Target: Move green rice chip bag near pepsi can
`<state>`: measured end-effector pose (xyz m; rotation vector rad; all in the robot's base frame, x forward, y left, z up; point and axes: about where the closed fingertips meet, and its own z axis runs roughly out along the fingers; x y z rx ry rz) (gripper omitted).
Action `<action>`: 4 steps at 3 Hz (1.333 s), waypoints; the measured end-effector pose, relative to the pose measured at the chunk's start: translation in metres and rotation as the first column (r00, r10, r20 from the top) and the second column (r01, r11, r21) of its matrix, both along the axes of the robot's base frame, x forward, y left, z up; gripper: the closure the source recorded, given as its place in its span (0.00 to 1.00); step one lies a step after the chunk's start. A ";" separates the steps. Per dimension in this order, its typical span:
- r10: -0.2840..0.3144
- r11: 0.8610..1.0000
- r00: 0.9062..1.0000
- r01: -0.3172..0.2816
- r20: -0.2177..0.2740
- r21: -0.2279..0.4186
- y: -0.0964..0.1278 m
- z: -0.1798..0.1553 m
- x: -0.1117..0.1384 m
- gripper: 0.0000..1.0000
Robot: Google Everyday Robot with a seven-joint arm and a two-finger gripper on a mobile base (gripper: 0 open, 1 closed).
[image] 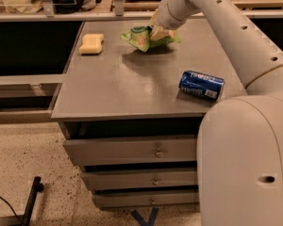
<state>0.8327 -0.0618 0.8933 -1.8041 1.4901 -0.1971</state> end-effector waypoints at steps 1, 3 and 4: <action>-0.001 1.000 1.000 0.001 -0.011 -0.004 -0.014 0.011 -0.017 1.00; -0.011 1.000 1.000 0.010 -0.026 -0.017 -0.042 0.023 -0.061 1.00; -0.012 1.000 1.000 0.011 -0.029 -0.023 -0.051 0.023 -0.086 1.00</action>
Offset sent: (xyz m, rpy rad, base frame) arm -0.0697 -0.0524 0.0302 -0.0207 0.0263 -0.0234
